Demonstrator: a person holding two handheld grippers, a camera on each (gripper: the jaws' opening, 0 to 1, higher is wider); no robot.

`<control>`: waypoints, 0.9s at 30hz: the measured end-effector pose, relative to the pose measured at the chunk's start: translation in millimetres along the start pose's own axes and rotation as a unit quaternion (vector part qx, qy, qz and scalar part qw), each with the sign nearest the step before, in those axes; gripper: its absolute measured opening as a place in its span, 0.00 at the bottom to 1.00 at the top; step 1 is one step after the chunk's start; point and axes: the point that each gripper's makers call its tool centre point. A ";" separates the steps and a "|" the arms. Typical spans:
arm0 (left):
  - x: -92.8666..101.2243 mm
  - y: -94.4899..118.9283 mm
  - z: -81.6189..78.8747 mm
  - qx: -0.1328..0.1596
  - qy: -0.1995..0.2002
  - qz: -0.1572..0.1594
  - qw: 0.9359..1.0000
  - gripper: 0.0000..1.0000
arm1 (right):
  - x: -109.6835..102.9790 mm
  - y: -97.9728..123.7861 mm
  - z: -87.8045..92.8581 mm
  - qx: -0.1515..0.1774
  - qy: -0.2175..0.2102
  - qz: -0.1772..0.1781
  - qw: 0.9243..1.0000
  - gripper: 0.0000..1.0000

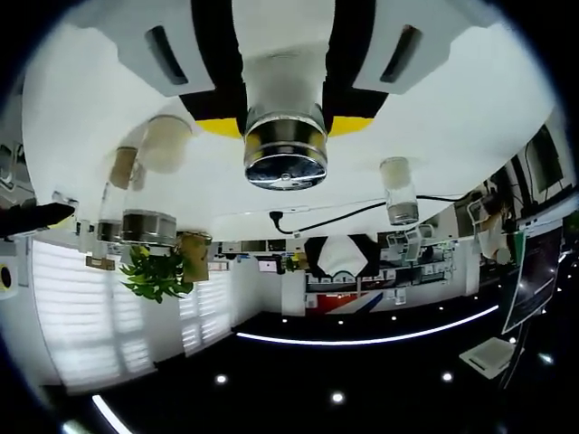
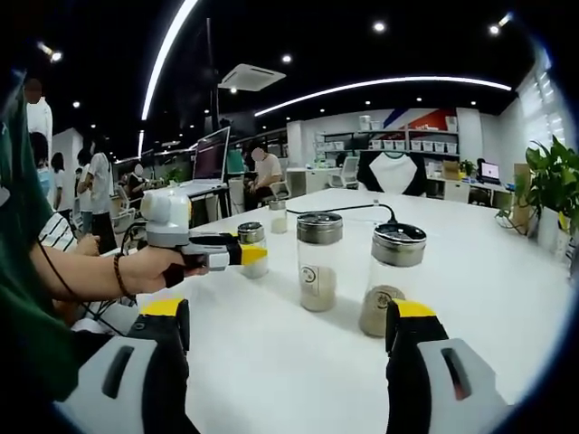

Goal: Rotate the seasoning bottle until the label or dispensing opening points toward the visible target arrow and the bottle remains upright within the marked orientation range

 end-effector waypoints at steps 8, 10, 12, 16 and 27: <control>0.2 -1.1 0.2 0.000 -0.003 0.017 1.000 0.34 | 1.9 0.8 0.7 -0.001 -0.002 0.003 1.000 0.92; 0.4 -0.9 0.1 0.002 -0.005 0.023 1.000 0.34 | 1.5 1.1 2.1 -0.004 0.000 0.002 1.000 0.92; 0.8 -0.5 0.1 0.003 -0.006 0.031 0.999 0.34 | 1.0 1.4 2.5 -0.003 -0.001 0.002 1.000 0.92; 1.5 -0.6 -0.1 0.001 -0.009 0.048 0.999 0.34 | 1.9 1.9 3.2 -0.003 -0.004 0.004 1.000 0.92; 3.8 -0.6 0.1 -0.001 -0.020 0.085 0.996 0.34 | 1.9 2.0 1.8 -0.002 -0.002 0.004 1.000 0.92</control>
Point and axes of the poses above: the point that each gripper's makers call its tool centre point, and the gripper's own axes: y roughly backward along the fingers, x roughly to its right, z roughly out of its underside, and after that the axes turned 7 degrees about -z, right-handed
